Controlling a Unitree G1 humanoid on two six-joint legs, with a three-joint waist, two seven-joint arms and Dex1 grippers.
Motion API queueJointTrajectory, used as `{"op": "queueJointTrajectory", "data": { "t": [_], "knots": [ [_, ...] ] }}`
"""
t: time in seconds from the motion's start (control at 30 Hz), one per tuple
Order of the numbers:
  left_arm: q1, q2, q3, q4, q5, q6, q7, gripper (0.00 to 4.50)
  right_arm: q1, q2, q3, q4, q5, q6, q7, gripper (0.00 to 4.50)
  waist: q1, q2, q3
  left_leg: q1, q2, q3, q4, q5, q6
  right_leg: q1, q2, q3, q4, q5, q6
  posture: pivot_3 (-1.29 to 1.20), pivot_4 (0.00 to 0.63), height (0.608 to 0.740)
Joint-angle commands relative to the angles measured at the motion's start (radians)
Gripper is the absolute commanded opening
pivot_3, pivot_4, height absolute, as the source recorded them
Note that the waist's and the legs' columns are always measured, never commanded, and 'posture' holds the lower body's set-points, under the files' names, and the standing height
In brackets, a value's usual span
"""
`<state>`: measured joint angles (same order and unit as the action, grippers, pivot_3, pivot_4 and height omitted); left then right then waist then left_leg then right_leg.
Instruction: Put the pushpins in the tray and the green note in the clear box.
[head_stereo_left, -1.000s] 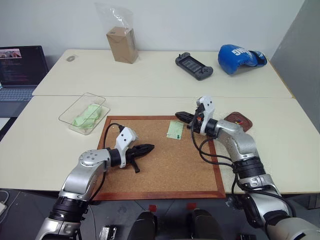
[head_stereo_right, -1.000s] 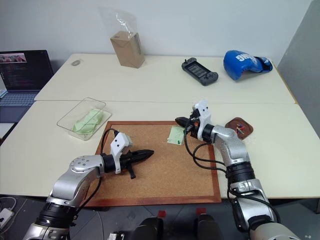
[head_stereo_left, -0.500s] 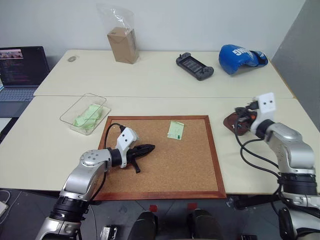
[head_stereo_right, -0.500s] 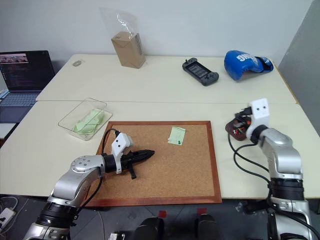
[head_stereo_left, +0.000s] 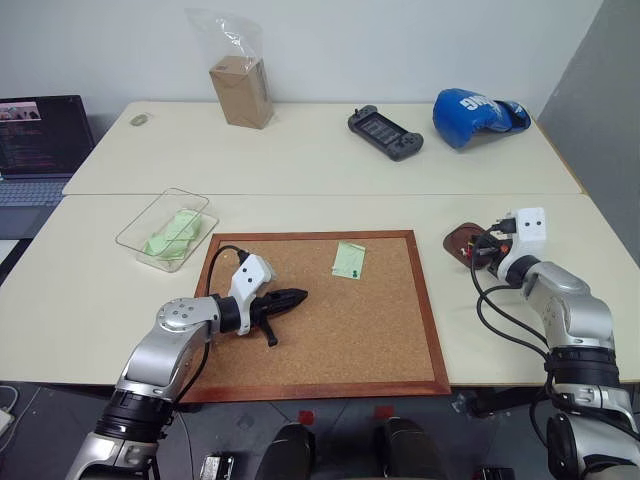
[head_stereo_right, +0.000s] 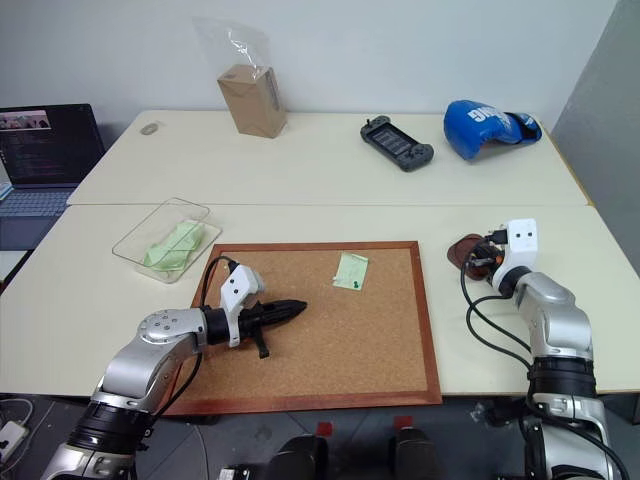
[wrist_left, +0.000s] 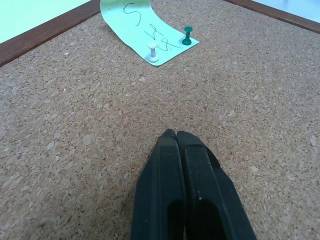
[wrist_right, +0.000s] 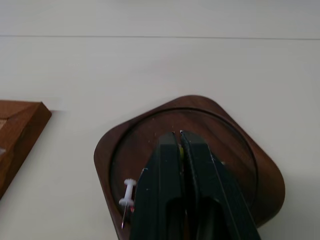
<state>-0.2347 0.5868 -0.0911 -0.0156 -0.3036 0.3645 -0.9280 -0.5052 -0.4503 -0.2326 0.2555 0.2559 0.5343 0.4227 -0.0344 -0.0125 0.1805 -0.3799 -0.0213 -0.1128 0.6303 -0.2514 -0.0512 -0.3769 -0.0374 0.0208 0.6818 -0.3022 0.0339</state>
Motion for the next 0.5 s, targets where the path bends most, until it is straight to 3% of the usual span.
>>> {"op": "queueJointTrajectory", "data": {
  "t": [0.03,0.43,0.5],
  "knots": [
    [0.026,0.015,-0.01,0.008,0.022,0.018,0.002,0.0,-0.022,-0.008,-0.016,0.011,0.007,-0.036,-0.001,0.76,0.0,0.0,0.0,0.0,0.0,0.0,0.0,0.0,0.0,0.0,0.0,0.0,0.0,0.0,0.0,0.0,0.15,0.74],
    [0.021,0.011,-0.009,0.018,0.023,0.014,0.003,0.0,-0.026,-0.021,-0.007,0.007,0.001,-0.05,0.002,3.13,-0.001,0.0,0.0,0.0,0.0,0.001,0.0,0.0,0.0,0.0,0.0,0.001,0.0,0.0,0.0,0.0,0.15,0.74],
    [0.017,0.01,-0.01,0.022,0.024,0.013,0.002,0.0,-0.023,-0.025,-0.005,0.001,-0.001,-0.053,0.005,3.13,-0.001,0.0,0.0,0.0,0.0,0.001,0.0,0.0,0.0,0.0,0.0,0.001,0.0,0.0,0.0,0.0,0.15,0.74]
  ]
}}
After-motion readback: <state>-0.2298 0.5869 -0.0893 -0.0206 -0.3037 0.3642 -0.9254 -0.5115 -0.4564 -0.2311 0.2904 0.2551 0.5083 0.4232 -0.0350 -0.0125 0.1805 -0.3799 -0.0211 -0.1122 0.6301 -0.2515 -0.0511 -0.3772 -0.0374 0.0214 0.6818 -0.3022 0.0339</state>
